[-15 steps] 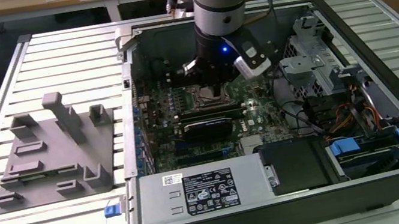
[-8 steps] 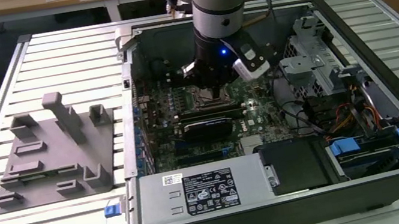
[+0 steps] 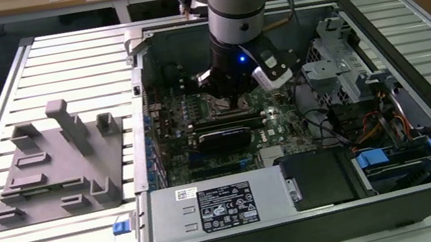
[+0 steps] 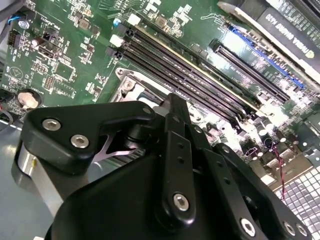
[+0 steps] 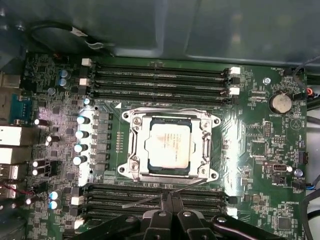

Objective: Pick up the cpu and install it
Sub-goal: 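Install the second cpu locking lever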

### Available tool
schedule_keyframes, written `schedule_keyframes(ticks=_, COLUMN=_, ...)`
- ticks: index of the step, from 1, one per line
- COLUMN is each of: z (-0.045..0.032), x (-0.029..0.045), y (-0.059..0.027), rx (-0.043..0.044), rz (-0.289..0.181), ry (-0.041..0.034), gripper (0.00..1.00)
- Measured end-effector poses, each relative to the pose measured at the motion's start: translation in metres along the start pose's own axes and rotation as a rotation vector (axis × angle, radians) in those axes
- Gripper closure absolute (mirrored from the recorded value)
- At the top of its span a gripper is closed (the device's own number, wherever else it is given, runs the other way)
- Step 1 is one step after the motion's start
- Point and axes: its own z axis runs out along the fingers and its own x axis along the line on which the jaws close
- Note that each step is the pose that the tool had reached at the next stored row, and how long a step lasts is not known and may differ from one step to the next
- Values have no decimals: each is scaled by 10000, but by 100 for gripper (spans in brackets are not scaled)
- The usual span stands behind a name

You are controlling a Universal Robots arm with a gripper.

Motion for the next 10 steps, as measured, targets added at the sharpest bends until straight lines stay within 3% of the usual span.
schedule_keyframes(ticks=7, z=6, x=64, y=-3, rx=0, rz=0, ry=1, gripper=89)
schedule_keyframes(ticks=10, z=33, x=70, y=-5, rx=-1, rz=2, ry=35, gripper=89)
